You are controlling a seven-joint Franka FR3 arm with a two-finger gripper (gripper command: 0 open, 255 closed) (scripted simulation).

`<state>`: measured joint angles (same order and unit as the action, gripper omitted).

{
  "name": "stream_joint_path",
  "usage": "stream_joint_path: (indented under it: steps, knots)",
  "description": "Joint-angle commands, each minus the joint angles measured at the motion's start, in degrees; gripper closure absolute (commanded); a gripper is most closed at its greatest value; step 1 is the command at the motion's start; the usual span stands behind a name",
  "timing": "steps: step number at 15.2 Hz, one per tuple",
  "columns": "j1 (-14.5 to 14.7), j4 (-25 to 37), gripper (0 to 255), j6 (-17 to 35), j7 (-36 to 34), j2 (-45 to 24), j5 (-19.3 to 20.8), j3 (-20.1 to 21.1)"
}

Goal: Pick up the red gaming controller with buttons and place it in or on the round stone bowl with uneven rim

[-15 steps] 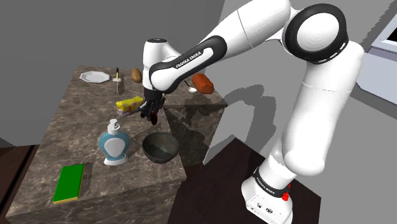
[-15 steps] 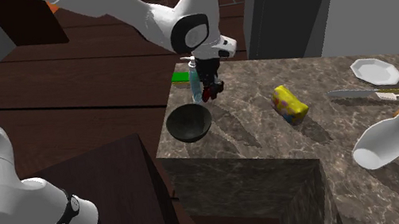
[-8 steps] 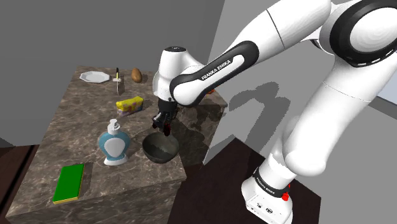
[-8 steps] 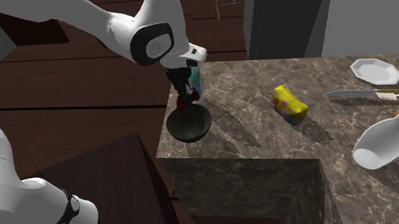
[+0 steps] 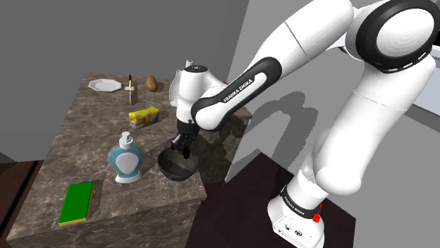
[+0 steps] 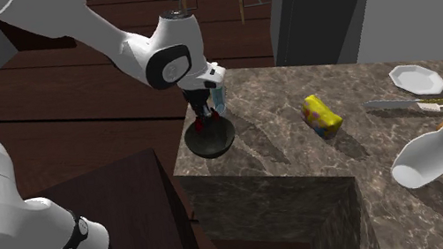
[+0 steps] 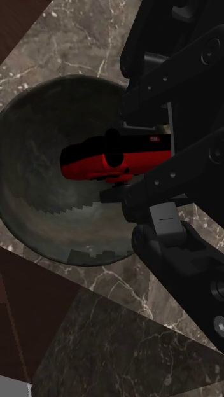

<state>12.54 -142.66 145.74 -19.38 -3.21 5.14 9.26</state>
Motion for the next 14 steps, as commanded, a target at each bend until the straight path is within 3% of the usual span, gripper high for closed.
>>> stream_joint_path:
  steps: [1,6,13,14]
  knots:
    - [0.05,-0.2,255,1.7,-0.61,-1.51,0.67,-0.07]
    - [0.21,-0.36,255,5.57,-2.05,-5.33,2.5,-0.54]
    - [0.22,-0.36,255,5.57,-2.04,-5.33,2.5,-0.56]
    - [0.22,-0.36,0,5.57,-2.04,-5.33,2.5,-0.56]
